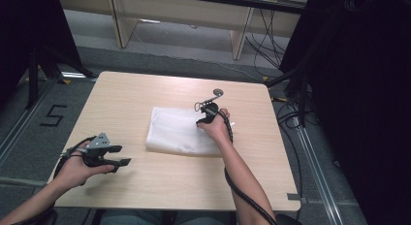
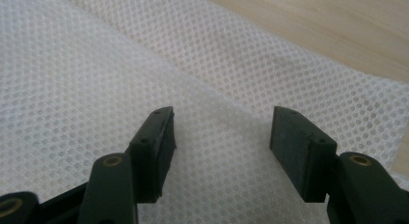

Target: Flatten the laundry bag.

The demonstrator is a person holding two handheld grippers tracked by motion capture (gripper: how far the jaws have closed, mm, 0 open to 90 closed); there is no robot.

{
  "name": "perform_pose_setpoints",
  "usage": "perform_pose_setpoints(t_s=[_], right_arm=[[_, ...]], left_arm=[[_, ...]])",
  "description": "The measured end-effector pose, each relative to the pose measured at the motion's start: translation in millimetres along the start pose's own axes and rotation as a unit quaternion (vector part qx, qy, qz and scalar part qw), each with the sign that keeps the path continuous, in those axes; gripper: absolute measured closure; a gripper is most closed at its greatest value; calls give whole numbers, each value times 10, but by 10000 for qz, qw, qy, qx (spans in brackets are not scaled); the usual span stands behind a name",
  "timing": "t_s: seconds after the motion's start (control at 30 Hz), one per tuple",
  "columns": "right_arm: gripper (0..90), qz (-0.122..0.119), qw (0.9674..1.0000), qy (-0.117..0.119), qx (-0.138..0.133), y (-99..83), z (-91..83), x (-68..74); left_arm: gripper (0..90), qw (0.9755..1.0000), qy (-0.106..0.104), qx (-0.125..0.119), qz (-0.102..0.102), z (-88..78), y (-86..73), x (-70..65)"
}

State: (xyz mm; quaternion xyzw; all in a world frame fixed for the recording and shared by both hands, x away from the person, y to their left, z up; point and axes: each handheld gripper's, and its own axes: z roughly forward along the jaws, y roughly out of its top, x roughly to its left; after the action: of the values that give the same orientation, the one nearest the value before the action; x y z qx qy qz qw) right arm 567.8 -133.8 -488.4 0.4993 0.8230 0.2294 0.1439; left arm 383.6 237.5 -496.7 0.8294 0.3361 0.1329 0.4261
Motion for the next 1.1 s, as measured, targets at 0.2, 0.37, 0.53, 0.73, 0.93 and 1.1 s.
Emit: perform_pose_setpoints(t_s=[0.2, 0.37, 0.53, 0.73, 0.93, 1.1], right_arm=[[450, 37, 10000, 49, 64, -2, 17, 4], [610, -310, 9995, 47, 47, 3, 13, 25], [756, -373, 9990, 166, 168, 18, -12, 101], [846, -399, 9988, 229, 171, 27, -5, 112], [891, -284, 9990, 267, 211, 23, -19, 113], [896, -210, 9992, 307, 125, 12, -37, 108]], left_arm=[[352, 10000, -61, 43, -55, 7, -1, -3], [352, 10000, -49, 46, 7, 2, 1, -7], [352, 10000, -47, 16, 13, 10, -1, -8], [352, 10000, -53, 24, 22, 11, -2, -6], [352, 10000, -56, 26, 24, 11, -3, -7], [352, 10000, -53, 22, 16, 12, -3, -6]])
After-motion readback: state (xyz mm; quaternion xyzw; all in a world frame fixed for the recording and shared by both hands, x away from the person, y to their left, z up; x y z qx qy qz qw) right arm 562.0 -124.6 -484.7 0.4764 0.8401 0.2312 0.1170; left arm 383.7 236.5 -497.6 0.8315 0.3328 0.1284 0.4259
